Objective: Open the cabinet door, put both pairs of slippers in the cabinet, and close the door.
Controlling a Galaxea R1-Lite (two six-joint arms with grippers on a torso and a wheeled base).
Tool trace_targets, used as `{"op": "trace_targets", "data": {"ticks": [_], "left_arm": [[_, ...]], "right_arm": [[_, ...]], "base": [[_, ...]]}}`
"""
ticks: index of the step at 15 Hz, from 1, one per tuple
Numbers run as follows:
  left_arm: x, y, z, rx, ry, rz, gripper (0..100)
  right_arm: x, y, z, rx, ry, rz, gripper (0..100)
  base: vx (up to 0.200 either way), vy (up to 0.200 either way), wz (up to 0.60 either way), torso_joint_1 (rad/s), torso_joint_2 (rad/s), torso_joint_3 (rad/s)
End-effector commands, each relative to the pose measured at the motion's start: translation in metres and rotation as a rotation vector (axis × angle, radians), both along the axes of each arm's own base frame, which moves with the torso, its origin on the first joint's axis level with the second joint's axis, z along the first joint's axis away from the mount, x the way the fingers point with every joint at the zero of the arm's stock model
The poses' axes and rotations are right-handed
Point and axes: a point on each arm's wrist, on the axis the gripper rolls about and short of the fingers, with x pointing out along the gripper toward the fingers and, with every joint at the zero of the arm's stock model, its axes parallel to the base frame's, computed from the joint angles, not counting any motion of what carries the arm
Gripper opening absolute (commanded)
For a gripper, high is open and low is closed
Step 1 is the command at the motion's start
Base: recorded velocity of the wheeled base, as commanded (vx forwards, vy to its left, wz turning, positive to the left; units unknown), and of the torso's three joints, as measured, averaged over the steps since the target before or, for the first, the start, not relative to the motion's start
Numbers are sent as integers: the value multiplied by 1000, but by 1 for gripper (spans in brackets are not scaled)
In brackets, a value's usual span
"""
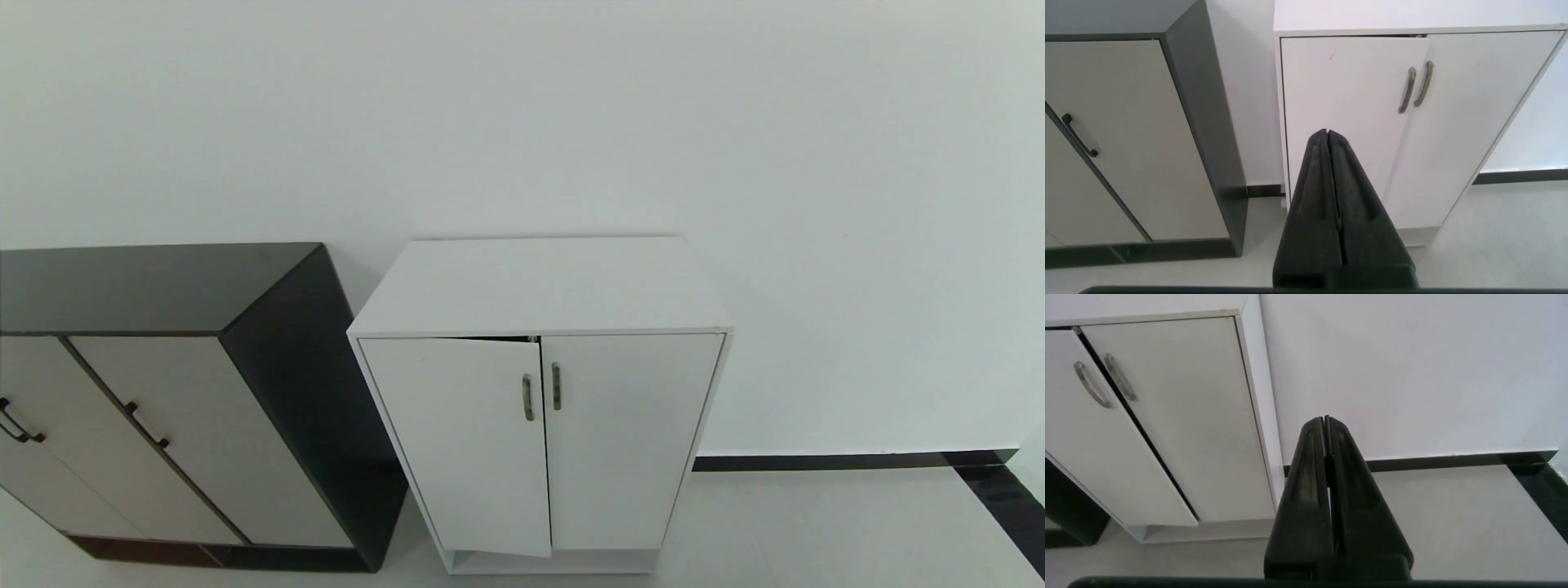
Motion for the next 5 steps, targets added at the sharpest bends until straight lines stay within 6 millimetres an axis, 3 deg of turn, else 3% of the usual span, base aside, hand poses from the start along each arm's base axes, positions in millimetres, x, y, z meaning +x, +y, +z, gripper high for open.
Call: {"op": "trace_targets", "data": {"ticks": [1,5], "left_arm": [[0,0,0,0,0,1,0],[0,0,0,0,0,-1,0]], "right_arm": [[0,0,0,-2,4,0,0],[0,0,0,-1,3,0,0]], "base": [[0,0,0,0,0,0],[0,0,0,0,0,0]]}}
